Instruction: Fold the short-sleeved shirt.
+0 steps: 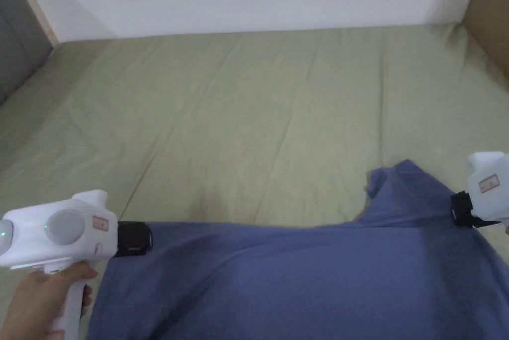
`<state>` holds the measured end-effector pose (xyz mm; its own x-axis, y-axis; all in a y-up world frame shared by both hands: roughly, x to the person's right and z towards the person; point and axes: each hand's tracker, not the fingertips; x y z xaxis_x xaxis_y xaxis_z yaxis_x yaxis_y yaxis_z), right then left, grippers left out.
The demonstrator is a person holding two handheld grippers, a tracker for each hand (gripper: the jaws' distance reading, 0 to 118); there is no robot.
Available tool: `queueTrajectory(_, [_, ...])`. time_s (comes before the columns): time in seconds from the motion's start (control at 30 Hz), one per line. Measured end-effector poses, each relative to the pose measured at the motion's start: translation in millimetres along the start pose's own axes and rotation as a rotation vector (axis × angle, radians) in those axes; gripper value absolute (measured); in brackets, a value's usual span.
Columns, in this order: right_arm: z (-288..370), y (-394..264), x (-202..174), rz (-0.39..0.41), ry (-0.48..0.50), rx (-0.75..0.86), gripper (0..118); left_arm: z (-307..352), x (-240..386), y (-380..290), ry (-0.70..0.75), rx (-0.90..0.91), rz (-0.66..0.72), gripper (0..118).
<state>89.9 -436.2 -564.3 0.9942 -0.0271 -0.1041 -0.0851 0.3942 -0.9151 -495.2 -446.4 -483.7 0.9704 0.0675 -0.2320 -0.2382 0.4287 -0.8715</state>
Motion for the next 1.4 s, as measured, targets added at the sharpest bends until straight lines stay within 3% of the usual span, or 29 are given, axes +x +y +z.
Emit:
queueTrajectory(0.17, [-1,-1,0,-0.002,0.003,-0.008,0,-29,13,16,0.043,0.032,-0.035,98])
queueTrajectory(0.23, [-3,-1,0,-0.006,0.005,-0.01,0,-51,17,12,0.024,-0.096,-0.065,98])
queueTrajectory(0.33, [-5,-2,1,-0.009,0.008,-0.014,0,-43,23,5,0.062,-0.005,-0.032,96])
queueTrajectory(0.5, [-3,0,-1,-0.012,0.011,-0.008,0,-32,34,9,0.083,0.006,-0.143,52])
queueTrajectory(0.57, [0,1,-1,-0.02,0.01,0.001,0,-35,31,15,0.082,0.012,-0.137,23])
queueTrajectory(0.6, [3,1,-1,-0.022,0.015,0.005,0,-33,31,18,0.078,0.011,-0.133,3])
queueTrajectory(0.9, [55,-4,8,-0.007,0.044,0.063,0,20,22,20,-0.017,0.045,-0.12,1])
queueTrajectory(1.07, [100,-25,10,0.061,0.053,0.102,0,79,13,7,-0.051,0.117,-0.16,1])
queueTrajectory(1.4, [162,-128,6,0.144,0.072,0.085,0,150,-13,-86,-0.066,0.138,-0.238,1])
